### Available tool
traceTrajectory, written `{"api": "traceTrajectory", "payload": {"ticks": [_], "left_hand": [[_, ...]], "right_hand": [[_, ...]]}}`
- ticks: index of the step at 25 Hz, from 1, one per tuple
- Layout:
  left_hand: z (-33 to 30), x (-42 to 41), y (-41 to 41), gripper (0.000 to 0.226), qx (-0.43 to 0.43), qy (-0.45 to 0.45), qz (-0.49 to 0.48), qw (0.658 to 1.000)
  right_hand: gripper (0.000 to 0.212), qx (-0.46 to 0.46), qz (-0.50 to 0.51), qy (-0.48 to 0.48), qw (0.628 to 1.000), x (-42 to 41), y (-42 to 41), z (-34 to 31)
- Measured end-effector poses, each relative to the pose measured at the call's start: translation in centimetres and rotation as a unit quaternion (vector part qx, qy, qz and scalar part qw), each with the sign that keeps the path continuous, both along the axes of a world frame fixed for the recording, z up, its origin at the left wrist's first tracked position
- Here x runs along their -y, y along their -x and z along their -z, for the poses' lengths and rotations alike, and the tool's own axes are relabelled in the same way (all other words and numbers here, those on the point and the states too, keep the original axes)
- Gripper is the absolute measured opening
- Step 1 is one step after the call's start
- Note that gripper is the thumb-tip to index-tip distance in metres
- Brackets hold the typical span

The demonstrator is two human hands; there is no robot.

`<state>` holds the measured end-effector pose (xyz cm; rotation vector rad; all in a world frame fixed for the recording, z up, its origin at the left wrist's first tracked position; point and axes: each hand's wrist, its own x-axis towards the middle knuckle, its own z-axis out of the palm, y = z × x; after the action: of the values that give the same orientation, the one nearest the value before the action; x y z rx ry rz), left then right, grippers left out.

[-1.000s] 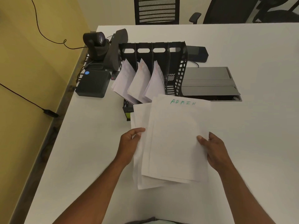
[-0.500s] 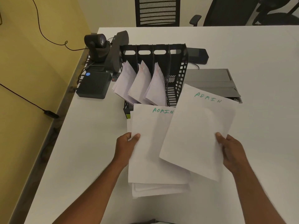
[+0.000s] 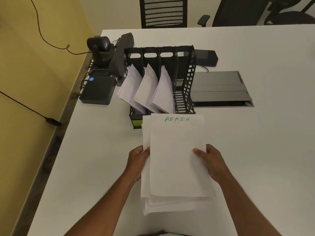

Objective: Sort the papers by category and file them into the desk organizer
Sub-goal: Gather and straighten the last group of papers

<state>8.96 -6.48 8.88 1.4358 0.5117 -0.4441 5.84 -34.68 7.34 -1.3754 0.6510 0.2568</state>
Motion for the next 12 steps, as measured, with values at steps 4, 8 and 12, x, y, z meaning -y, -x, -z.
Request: {"api": "traceTrajectory", "payload": {"ticks": [4,8,12], "left_hand": [[0.3,0.4,0.6,0.048,0.019,-0.039,-0.004,0.999],[-0.3,0.4,0.4,0.054,0.02,0.032,-0.007,0.999],[-2.2,1.0,0.0,0.036,0.115,-0.052,-0.016,0.992]], "right_hand": [[0.062,-0.006,-0.001,0.01,1.0,-0.7,0.0,-0.1],[0.041,0.029,-0.052,0.057,0.997,-1.3,-0.6,-1.1],[0.035,0.081,-0.023,0.012,0.996,-2.8,-1.3,-2.5]]}}
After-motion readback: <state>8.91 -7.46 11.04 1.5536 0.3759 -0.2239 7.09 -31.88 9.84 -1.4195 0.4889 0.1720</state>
